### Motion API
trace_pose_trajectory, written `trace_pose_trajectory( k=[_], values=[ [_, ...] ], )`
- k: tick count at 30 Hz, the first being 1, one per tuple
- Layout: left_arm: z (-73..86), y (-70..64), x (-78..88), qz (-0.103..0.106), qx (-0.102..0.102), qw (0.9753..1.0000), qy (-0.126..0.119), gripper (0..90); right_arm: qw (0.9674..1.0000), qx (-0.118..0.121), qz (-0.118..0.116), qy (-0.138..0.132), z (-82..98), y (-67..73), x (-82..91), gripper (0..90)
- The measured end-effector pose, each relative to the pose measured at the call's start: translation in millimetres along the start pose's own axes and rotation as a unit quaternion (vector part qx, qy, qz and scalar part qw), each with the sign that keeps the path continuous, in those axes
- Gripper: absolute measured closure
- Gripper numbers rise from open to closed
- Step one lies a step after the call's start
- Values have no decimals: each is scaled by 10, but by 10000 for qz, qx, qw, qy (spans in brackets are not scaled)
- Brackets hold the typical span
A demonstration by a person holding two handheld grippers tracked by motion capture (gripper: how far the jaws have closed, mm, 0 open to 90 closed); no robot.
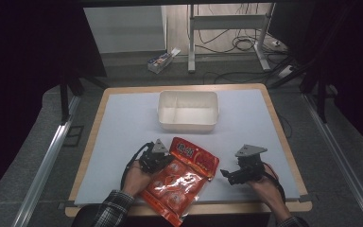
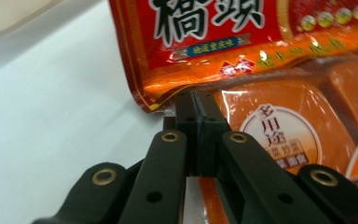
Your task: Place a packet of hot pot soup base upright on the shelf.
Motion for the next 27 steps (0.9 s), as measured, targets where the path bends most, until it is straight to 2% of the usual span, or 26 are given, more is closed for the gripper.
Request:
trace_pose_trajectory(
  k=[4,7,9,11,13,14,18,22,24,25,26,27],
  values=[
    [-57,-20,-55,34,-99,9999,-3,900,10000,2,-19,-25,0,-4,3,0],
    [-50,4,-46,87,-16,9999,-61,900,10000,-36,-52,-66,-3,-4,7,0],
    [-52,12,-29,31,55,9999,-120,897,9999,-85,-80,-96,-10,-2,15,0],
    [-61,32,15,-81,85,9998,-182,813,9998,-128,-138,-98,-11,5,14,0],
    [-70,48,39,-99,141,9996,-237,667,9998,-148,-150,-74,-11,11,3,0],
    [-70,81,82,-171,227,9991,-304,602,9997,-155,-152,-57,-12,17,-3,0],
    [-36,119,124,-263,265,9989,-300,396,9997,-145,-183,-27,-31,43,-17,0],
    [7,125,199,-349,236,9987,-290,286,9994,-188,-303,-31,-73,86,-48,0],
    [42,103,280,-425,164,9985,-314,248,9979,-397,-516,51,-103,120,-91,0],
    [56,100,306,-461,160,9983,-308,216,9975,-406,-572,80,-110,130,-104,0],
    [56,100,306,-461,160,9983,-308,179,9975,-406,-572,80,-110,130,-104,0],
    [91,97,349,-421,258,9983,-309,154,9972,-380,-638,98,-132,156,-126,5]
  ],
)
Point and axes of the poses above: each handheld gripper's, and its own axes: x roughly backward along the jaws, z roughly out of its underside, y roughly to its left, the point moved 4 cm from there along -x, roughly forward along the jaws, and after that the axes turned 4 degrees about x, right-handed, at the moved point
